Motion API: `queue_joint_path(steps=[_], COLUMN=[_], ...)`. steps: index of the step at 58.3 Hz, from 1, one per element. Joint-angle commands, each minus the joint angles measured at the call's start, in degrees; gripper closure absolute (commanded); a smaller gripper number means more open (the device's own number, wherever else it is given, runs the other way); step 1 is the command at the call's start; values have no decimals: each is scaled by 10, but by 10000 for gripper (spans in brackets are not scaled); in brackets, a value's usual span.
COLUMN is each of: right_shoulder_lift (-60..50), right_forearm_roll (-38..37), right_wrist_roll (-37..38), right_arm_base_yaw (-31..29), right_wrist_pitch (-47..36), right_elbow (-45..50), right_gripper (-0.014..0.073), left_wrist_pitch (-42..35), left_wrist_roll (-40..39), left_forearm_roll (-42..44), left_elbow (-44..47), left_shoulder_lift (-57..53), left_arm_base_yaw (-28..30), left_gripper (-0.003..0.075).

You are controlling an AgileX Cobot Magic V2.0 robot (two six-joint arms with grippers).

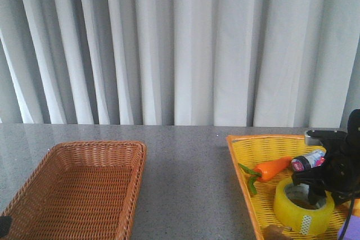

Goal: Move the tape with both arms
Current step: 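Lower the right gripper onto the yellow tape roll in the yellow basket, then grasp the tape roll with the right gripper and lift it out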

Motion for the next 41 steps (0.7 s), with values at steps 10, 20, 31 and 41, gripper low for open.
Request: queue_joint_path(steps=[10,20,31,41], right_shoulder_lift=[-30,-57,-125,-190], right_forearm_roll=[1,4,23,156], right_wrist_roll=[-17,-32,-51,-144], right_arm_base_yaw=[-1,-1,-1,-1], right_wrist_pitch=[-3,16,14,7], right_elbow=[-20,-20,-20,-20], right_gripper=[480,525,508,485], left_wrist_pitch=[-43,-43,-43,-43], left_wrist_roll=[0,0,0,0], left_forearm_roll=[-11,-11,-11,-11], left_elbow=[-19,-19,-19,-19], left_shoulder_lift=[0,0,0,0], left_arm_base_yaw=[-4,-4,-4,-4], left_gripper=[231,231,231,231])
